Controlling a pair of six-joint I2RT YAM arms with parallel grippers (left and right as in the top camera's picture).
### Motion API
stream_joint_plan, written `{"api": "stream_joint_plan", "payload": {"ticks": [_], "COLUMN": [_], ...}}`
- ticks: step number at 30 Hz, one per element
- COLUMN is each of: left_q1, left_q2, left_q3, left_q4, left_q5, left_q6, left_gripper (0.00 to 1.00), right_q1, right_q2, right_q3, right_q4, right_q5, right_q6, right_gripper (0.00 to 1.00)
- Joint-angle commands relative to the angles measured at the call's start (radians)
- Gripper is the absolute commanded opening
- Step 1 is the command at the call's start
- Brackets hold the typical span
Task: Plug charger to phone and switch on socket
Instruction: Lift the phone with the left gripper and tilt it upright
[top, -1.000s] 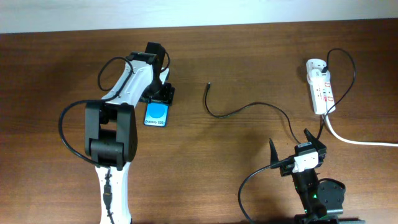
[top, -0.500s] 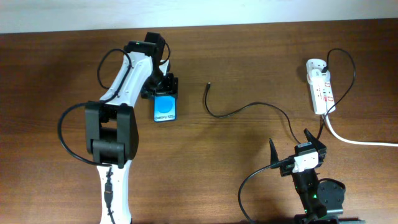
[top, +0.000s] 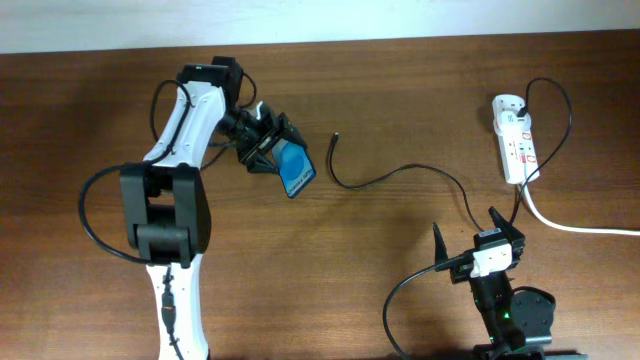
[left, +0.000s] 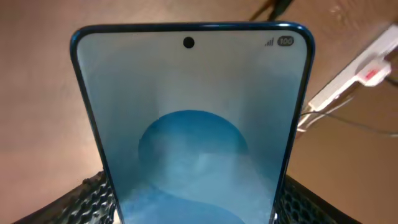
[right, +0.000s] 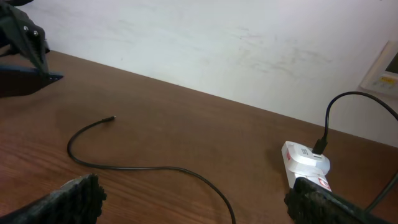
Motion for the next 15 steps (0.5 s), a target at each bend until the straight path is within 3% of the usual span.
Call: {"api": "stream_joint_plan", "payload": {"ticks": [1, 6, 10, 15], "left_q1": [0.006, 0.006, 0.006, 0.006], "left_q2": [0.004, 0.004, 0.004, 0.004], "left_q3": [0.026, 0.026, 0.026, 0.026], "left_q4": [-0.050, -0.068, -0.148, -0.151], "left_q5": [0.108, 0.362, 0.401, 0.598], "left_q6": [-0.110, -0.110, -0.163, -0.163], "left_gripper": [0.00, 0.00, 0.00, 0.00], "right_q1": [0.006, 0.006, 0.006, 0.006], "right_q2": [-0.008, -0.008, -0.008, -0.008], "right_q3": [-0.007, -0.007, -0.007, -0.007], "right_q4": [-0.004, -0.004, -0.003, -0.003], "right_q5": [0.005, 0.005, 0.005, 0.005], "right_q6": [0.008, 0.008, 0.008, 0.008], "right_gripper": [0.98, 0.98, 0.98, 0.98]}}
